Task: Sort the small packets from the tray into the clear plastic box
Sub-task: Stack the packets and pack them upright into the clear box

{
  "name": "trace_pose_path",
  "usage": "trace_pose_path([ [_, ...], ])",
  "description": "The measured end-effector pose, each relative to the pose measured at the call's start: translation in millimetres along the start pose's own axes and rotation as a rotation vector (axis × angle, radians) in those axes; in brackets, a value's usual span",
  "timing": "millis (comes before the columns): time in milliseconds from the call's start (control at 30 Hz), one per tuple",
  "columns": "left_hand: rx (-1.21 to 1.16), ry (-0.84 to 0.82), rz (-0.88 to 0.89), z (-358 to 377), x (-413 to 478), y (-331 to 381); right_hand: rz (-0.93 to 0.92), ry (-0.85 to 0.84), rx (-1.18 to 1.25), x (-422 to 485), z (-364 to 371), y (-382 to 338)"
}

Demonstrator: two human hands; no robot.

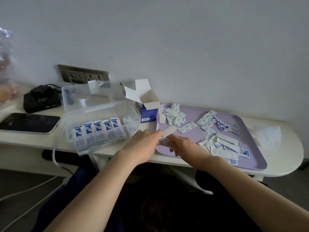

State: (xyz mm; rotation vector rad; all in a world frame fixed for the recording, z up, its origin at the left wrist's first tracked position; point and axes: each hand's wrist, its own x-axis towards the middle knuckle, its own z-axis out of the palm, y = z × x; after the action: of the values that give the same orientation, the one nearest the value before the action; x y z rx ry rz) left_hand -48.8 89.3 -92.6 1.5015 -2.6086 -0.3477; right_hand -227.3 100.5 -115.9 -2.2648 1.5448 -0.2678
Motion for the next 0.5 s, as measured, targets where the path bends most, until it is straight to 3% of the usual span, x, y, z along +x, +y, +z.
trace_pose_path([
  [200, -0.001, 0.129, 0.048, -16.5, -12.3, -20.1, -0.023, 0.062, 0.010, 0.9, -15.4, -21.9],
  [500, -0.053, 0.276, -0.088, -42.3, -44.7, -54.7, -0.196, 0.227, -0.101, 32.4, -19.5, -85.6],
])
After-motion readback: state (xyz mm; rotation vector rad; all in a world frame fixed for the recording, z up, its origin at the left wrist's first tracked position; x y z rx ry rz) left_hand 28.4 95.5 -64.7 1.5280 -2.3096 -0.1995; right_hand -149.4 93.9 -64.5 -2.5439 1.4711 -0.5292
